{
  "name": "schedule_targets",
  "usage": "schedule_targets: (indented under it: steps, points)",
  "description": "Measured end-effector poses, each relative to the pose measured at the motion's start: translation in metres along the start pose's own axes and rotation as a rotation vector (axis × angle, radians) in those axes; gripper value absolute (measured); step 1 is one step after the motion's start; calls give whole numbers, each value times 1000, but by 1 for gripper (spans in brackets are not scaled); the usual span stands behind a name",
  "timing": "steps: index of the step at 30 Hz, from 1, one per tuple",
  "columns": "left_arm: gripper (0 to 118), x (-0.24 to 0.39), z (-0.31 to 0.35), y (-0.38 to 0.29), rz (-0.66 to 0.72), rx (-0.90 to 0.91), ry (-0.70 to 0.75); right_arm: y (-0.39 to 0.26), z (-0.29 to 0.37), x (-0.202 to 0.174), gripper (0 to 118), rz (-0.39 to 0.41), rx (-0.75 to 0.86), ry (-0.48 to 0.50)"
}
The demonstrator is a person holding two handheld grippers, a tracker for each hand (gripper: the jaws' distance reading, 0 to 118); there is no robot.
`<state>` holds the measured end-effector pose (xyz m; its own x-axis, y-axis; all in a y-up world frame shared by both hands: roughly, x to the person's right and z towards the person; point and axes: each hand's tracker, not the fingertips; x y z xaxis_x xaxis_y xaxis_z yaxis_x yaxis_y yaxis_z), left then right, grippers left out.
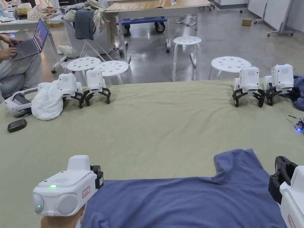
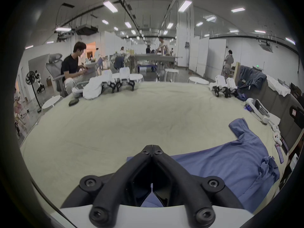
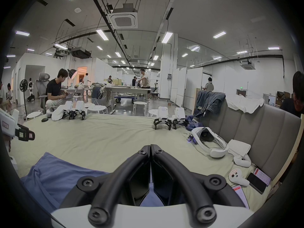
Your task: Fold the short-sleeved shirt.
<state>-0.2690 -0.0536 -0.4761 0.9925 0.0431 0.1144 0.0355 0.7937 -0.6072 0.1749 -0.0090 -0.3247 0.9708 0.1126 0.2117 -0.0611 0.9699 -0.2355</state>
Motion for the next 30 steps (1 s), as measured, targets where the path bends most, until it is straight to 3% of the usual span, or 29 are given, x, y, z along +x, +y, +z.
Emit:
schedule_targets:
  steps: [7,9,10,11,12,13,15,19,21,27,29,30]
  points:
    - [1,-27,-68,10,97,-216,-30,-11,-24,-1,4,3,-45,-3]
    - [21,-34,-83,10,124,-248,-40,-16,-29,0,4,-2,-58,-8]
    - [38,-37,-90,10,141,-272,-46,-18,-31,1,4,-4,-66,-7]
    - [66,-39,-99,10,142,-318,-35,-20,-33,1,4,-2,-73,-9]
    - [81,-39,-106,9,132,-354,-19,-22,-34,0,4,1,-77,-11]
    - [91,-40,-113,7,112,-377,-7,-24,-36,1,4,3,-83,-10]
    - [93,-40,-122,4,81,-384,12,-27,-40,1,4,2,-94,-9]
    - [92,-41,-138,-2,81,-424,26,-31,-43,1,4,5,-110,-6]
    - [86,-41,-144,-4,81,-438,21,-36,-46,2,4,8,-119,-3]
    - [37,-34,-147,-4,42,-446,12,-41,-50,6,4,14,-145,8]
    - [1,-31,-145,-2,5,-448,4,-40,-55,8,4,9,-154,12]
    - [1,-29,-144,0,6,-449,-26,-39,-60,10,4,1,-159,15]
